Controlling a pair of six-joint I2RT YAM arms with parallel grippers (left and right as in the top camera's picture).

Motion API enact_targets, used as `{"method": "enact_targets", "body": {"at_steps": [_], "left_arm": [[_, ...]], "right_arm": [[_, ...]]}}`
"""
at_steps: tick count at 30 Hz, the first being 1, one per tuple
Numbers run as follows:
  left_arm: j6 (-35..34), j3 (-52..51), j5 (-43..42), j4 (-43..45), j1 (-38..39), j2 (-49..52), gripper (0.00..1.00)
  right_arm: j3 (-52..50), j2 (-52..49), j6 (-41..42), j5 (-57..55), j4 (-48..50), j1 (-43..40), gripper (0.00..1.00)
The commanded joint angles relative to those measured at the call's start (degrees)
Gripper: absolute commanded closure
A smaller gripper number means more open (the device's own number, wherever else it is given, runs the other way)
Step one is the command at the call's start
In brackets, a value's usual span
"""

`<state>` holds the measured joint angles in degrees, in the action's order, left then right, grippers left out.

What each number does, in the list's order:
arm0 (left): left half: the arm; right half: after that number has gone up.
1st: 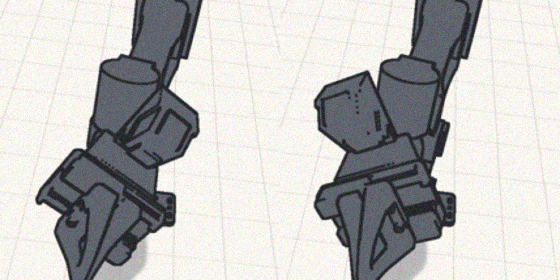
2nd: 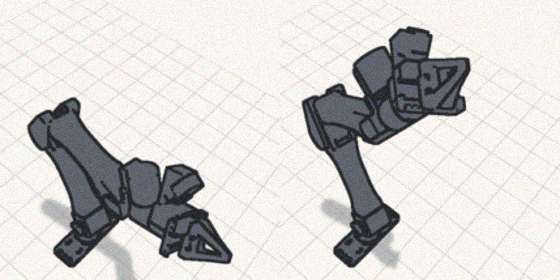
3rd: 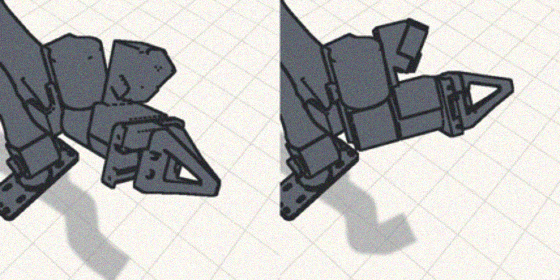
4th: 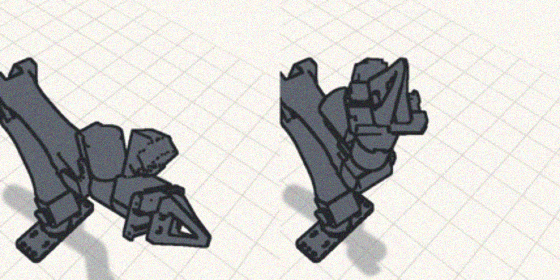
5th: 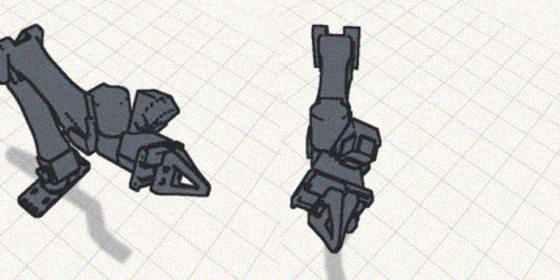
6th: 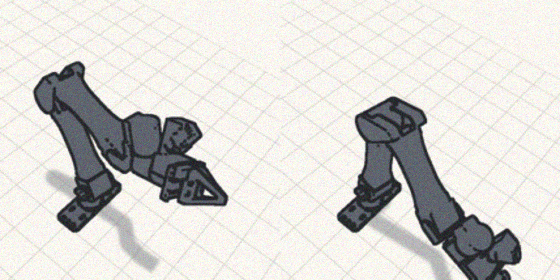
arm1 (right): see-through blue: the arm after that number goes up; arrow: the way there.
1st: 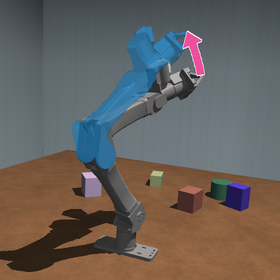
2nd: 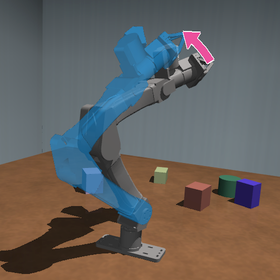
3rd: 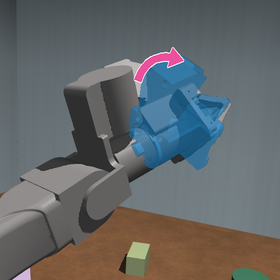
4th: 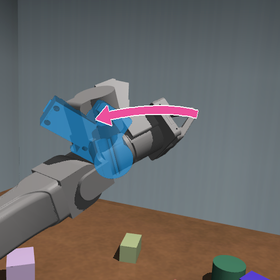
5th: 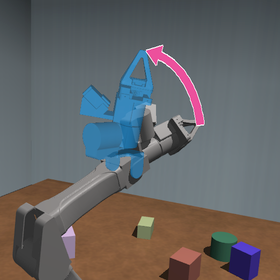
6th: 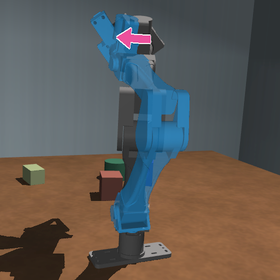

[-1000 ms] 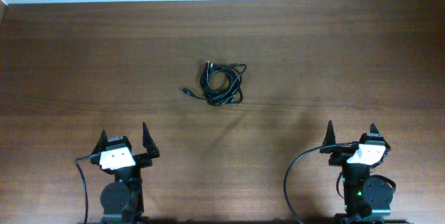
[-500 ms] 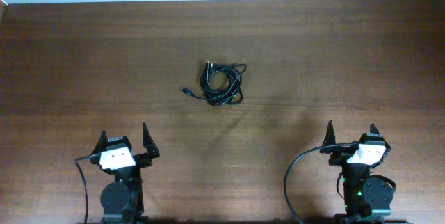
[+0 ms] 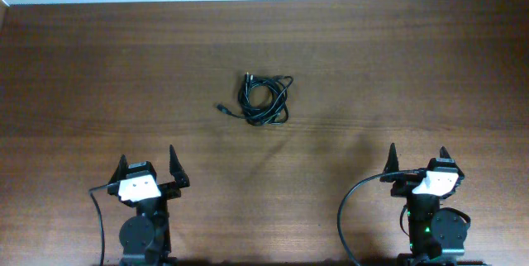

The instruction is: Untangle cables

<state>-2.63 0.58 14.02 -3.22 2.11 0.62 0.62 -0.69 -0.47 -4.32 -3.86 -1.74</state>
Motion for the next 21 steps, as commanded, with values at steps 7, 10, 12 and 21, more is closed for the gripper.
{"method": "enact_targets", "body": {"at_steps": [7, 10, 12, 21], "left_arm": [[0.9, 0.0, -0.6, -0.3, -0.4, -0.3, 0.02], [0.9, 0.0, -0.7, -0.3, -0.4, -0.3, 0.02], [0.9, 0.0, -0.7, -0.2, -0.4, -0.3, 0.02], [-3.8, 12.9, -13.6, -13.7, -0.4, 3.3, 0.02]], "right_arm": [[-0.3, 0.3, -0.1, -1.3, 0.4, -0.2, 0.01], [-0.3, 0.3, -0.2, -2.3, 0.1, -0.2, 0.01], [-0.3, 0.3, -0.1, -7.2, 2.2, -0.2, 0.01], [6.5, 0.3, 10.4, 18.6, 4.6, -0.2, 0.01]]}}
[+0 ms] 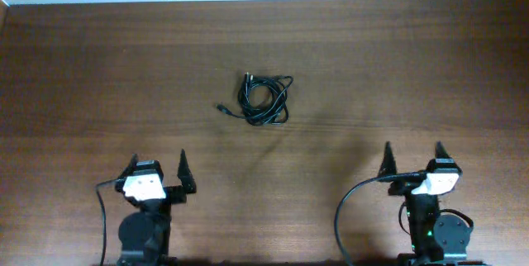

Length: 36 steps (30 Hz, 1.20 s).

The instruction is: Untangle cables

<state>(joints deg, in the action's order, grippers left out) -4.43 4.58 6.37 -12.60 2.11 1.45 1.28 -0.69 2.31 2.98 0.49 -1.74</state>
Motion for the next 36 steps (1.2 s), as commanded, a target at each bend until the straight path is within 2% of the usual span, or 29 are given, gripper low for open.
{"method": "enact_targets", "body": {"at_steps": [1, 4, 9, 14, 18, 22, 24, 26, 30, 33, 34, 36], "left_arm": [[-2.0, 13.1, -7.6, -6.7, -0.4, 3.9, 0.02], [-2.1, 25.1, -11.1, -12.7, -0.4, 9.4, 0.02], [-2.4, 47.5, -16.5, -28.3, -0.4, 26.4, 0.02], [-2.4, 63.5, -26.9, -44.2, -0.4, 41.0, 0.02], [-2.4, 67.9, -31.3, -47.2, -0.4, 45.8, 0.01], [-2.2, 67.9, -32.7, -47.2, -0.4, 46.6, 0.02], [-2.2, 67.9, -32.7, -47.2, -0.4, 46.6, 0.02], [-2.2, 67.9, -32.0, -47.5, -0.4, 46.6, 0.02], [-2.2, 67.9, -31.4, -47.6, -0.4, 46.6, 0.02], [-2.2, 67.9, -31.4, -47.6, -0.4, 46.6, 0.02], [-2.2, 67.9, -31.2, -47.6, -0.4, 46.6, 0.02], [-2.2, 67.9, -30.3, -47.7, -0.4, 46.6, 0.02]], "right_arm": [[8.4, 0.3, 9.0, 13.2, -1.1, -0.2, 0.01], [15.6, 0.3, 9.2, 14.2, -7.7, -0.2, 0.01], [28.8, -2.4, 9.2, 13.2, -26.7, -0.2, 0.01], [32.2, -3.2, 9.1, 25.4, -31.9, -0.2, 0.01], [32.1, -3.4, 12.8, 31.0, -30.1, -0.2, 0.01], [34.2, -6.6, 14.2, 27.8, -29.3, -0.2, 0.01], [38.0, -12.4, 15.1, 25.8, -30.8, -0.2, 0.01], [44.3, -23.1, 11.7, 26.1, -34.9, -0.2, 0.01], [60.4, -46.8, 6.8, 26.1, -48.6, -0.2, 0.01], [71.3, -59.3, 3.9, 24.1, -57.5, -0.2, 0.01], [78.2, -66.2, 3.7, 21.7, -63.3, -0.2, 0.01], [84.5, -72.1, 3.7, 19.1, -67.8, -0.1, 0.01]]}}
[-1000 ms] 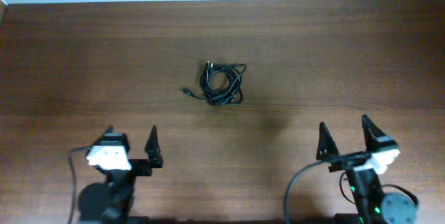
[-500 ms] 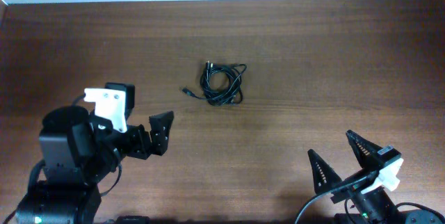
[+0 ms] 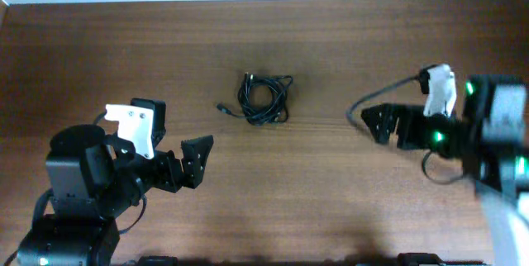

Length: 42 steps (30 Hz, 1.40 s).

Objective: Untangle cables
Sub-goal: 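Move both grippers forward toward the coiled black cable bundle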

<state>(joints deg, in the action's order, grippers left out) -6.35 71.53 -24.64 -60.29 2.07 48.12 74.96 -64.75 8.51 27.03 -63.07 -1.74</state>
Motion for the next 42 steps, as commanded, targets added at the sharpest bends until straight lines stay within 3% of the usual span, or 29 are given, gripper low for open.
{"method": "enact_targets", "body": {"at_steps": [1, 5, 10, 14, 28, 31, 36, 39, 42], "left_arm": [[-0.3, 1.0, 1.1, -0.2, -0.3, -0.1, 0.02], [0.0, 1.0, 1.0, -0.4, -0.3, 0.7, 0.02], [0.8, 1.0, 1.0, -0.7, -0.3, 2.9, 0.02], [2.4, 1.0, 1.1, 2.8, -0.3, 6.7, 0.02], [3.4, 1.0, 2.1, 27.1, 6.2, 41.7, 0.02], [6.8, 1.0, 2.5, 29.6, 8.5, 46.1, 0.02], [7.0, 0.9, 14.7, 29.6, 10.6, 52.1, 0.02], [6.8, 0.9, 17.7, 29.2, 10.7, 55.4, 0.02], [-2.3, 0.9, 23.6, 28.6, 10.6, 57.2, 0.01]], "right_arm": [[13.8, -10.7, -2.5, -6.3, -6.3, 0.2, 0.01], [26.3, -19.3, -2.6, -18.5, -12.5, 4.9, 0.01], [34.3, -21.9, -10.3, -18.6, -4.8, 13.4, 0.01], [34.9, -22.6, -7.1, -20.4, 0.9, 15.0, 0.01], [34.9, -23.7, -6.7, -20.2, -9.8, 14.8, 0.01], [34.9, -23.7, -6.6, -20.2, -11.8, 14.9, 0.01], [34.9, -23.7, -6.5, -21.7, -16.2, 14.9, 0.04], [34.9, -23.7, -6.6, -21.7, -17.9, 14.9, 0.05], [34.9, -23.7, -6.6, -21.7, -19.3, 14.9, 0.06]]}}
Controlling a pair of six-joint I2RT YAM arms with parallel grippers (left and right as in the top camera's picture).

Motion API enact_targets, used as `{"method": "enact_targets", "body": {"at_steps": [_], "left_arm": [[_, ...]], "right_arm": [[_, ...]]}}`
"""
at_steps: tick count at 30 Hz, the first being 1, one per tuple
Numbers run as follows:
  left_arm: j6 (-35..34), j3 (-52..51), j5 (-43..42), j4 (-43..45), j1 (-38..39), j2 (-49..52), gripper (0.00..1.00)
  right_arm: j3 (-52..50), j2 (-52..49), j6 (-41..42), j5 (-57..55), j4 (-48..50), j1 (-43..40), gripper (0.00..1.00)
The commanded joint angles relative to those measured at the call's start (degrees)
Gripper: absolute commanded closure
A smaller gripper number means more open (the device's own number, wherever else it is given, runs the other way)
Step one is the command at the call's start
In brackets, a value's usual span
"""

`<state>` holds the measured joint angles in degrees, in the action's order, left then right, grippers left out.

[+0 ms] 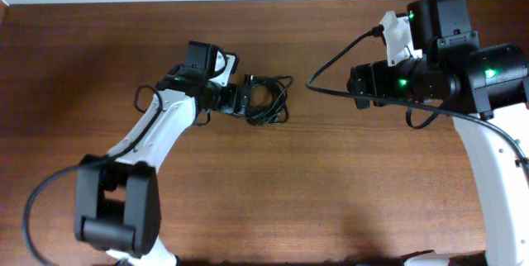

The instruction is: Untangle cables

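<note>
A black cable bundle (268, 101) lies coiled and tangled on the wooden table (264, 200), slightly left of centre and toward the far side. My left gripper (237, 101) reaches in from the left and sits at the coil's left edge. Its fingers are spread, and it covers the loose connector end there. My right gripper (358, 89) hovers to the right of the bundle, well apart from it and pointing toward it. It looks open and holds nothing.
The right arm's black supply cable (343, 55) loops through the air between the right gripper and its white wrist block (398, 33). A pale wall strip runs along the table's far edge.
My left gripper went from the near left of the table up to the coil's left edge. The right arm rose and shifted back, its gripper now slightly closer to the bundle.
Both arms first sat folded at the near edge with their grippers open, and the coil lay untouched. They then lifted and swung out toward the middle. Now the left gripper is at the coil and the right hovers beside it. The bundle has not moved.
</note>
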<state>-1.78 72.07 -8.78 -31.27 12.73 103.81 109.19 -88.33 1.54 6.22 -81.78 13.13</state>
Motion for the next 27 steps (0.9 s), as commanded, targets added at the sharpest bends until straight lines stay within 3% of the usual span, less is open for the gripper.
{"method": "enact_targets", "body": {"at_steps": [1, 14, 19, 27], "left_arm": [[-7.5, 0.4, 7.5, 0.1, 0.0, 1.5, 0.02], [-7.9, 0.2, 5.2, 4.3, 4.8, 2.3, 0.02], [-8.0, 0.2, 12.0, 3.6, 4.6, 4.7, 0.02], [-8.0, 0.2, 10.9, 4.5, 4.6, 7.0, 0.01]], "right_arm": [[0.6, -0.1, 0.4, -0.9, -0.7, 0.0, 0.07], [0.6, -0.1, 0.4, -0.9, -3.2, 0.0, 0.12], [0.6, -0.1, 0.4, -0.9, -3.8, 0.0, 0.12], [0.6, -0.1, 0.4, -0.9, -4.0, 0.0, 0.13]]}}
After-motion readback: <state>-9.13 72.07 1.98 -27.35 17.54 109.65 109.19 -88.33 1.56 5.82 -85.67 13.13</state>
